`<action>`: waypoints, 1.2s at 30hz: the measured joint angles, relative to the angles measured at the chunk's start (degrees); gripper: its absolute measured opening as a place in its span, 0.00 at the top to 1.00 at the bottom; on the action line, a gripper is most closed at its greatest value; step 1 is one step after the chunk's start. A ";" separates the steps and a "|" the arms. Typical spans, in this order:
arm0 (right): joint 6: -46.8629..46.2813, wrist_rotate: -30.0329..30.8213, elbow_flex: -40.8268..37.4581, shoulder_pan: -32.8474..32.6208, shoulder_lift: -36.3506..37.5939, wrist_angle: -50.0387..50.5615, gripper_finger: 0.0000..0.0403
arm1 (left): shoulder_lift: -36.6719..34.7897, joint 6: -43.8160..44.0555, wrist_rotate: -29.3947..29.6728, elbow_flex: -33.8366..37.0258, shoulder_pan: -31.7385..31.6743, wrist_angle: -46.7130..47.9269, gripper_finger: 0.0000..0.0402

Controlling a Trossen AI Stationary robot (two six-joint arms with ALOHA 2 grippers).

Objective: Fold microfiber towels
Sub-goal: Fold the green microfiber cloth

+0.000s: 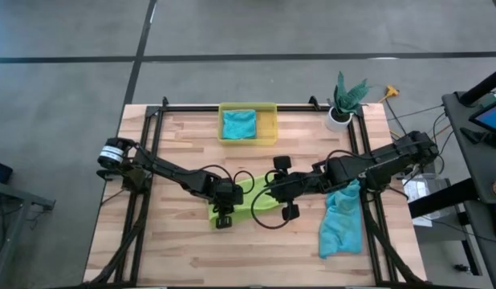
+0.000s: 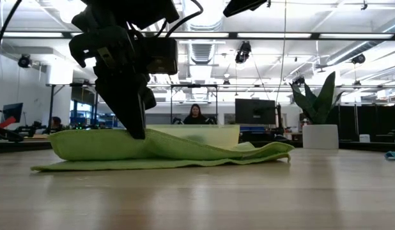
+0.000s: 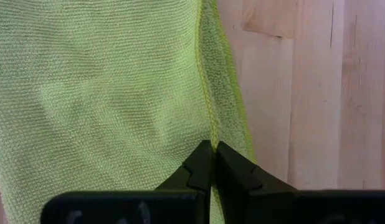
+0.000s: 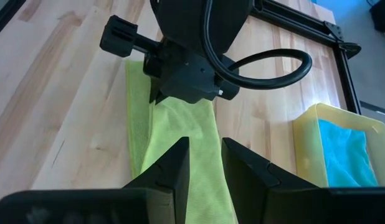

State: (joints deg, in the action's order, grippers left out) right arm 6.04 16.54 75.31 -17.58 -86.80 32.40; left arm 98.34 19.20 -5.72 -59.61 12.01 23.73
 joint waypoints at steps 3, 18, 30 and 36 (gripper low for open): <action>-0.01 -0.01 0.00 0.00 0.00 -0.02 0.78 | -0.02 0.02 0.00 0.00 0.00 -0.02 1.00; -0.01 -0.01 0.00 0.00 0.00 -0.12 0.78 | -0.02 1.51 -1.00 -0.04 0.00 -0.05 1.00; -0.01 -0.01 0.02 0.00 0.00 -0.15 0.78 | -0.02 1.55 -2.46 -1.86 0.00 -0.11 1.00; -0.02 -0.01 0.02 0.00 0.00 -0.15 0.78 | -0.02 1.51 -3.02 -1.86 0.01 -0.09 1.00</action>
State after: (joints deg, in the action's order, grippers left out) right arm 6.02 16.53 75.33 -17.58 -86.80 32.25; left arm 98.32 20.71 -8.73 -61.47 12.02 23.64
